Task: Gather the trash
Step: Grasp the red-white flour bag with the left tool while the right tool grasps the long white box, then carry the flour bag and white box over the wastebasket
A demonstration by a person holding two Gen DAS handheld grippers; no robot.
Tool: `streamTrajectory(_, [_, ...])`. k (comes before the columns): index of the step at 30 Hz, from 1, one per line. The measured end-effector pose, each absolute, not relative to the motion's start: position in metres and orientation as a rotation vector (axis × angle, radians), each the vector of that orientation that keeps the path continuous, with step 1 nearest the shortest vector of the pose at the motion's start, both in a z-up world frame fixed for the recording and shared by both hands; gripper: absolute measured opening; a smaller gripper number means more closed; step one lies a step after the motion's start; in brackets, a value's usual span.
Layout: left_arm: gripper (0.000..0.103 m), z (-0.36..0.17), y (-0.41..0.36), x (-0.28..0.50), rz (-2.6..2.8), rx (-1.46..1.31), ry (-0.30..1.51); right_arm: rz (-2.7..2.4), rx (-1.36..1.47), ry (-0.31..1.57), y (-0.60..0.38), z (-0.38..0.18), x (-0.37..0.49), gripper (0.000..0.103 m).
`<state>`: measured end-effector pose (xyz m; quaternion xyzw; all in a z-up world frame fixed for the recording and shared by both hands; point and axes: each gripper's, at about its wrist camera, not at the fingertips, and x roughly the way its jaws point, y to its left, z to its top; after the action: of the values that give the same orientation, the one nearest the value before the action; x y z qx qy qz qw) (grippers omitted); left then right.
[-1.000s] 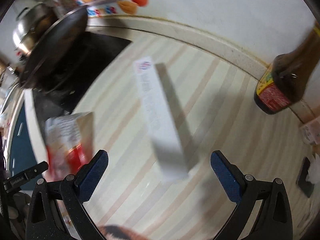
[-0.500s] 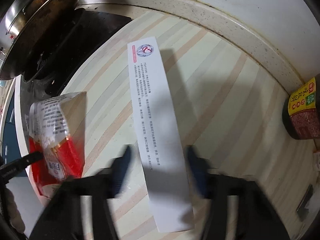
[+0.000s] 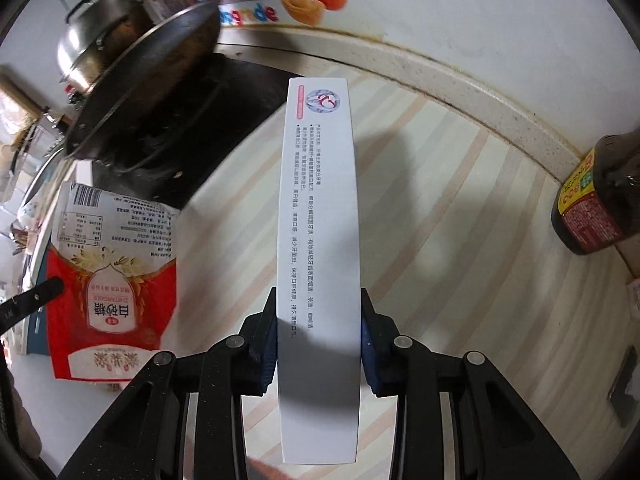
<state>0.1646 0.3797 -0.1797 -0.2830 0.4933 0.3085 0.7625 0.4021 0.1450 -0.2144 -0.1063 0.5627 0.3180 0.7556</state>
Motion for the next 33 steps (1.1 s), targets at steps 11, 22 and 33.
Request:
streamTrajectory(11, [0.0,-0.125,0.385,0.069,0.767,-0.608,0.954,0.824,-0.266,1.152,0.174,-0.16,0.307,0.036])
streamTrajectory(22, [0.0,-0.119,0.393,-0.109,0.954,-0.685,0.905,0.984,-0.383,1.11,0.228,-0.144,0.14,0.036])
streamTrajectory(33, [0.0,-0.212,0.407,-0.282,1.101,-0.91,0.955,1.146,-0.556,1.227,0.289,-0.235,-0.047,0.036])
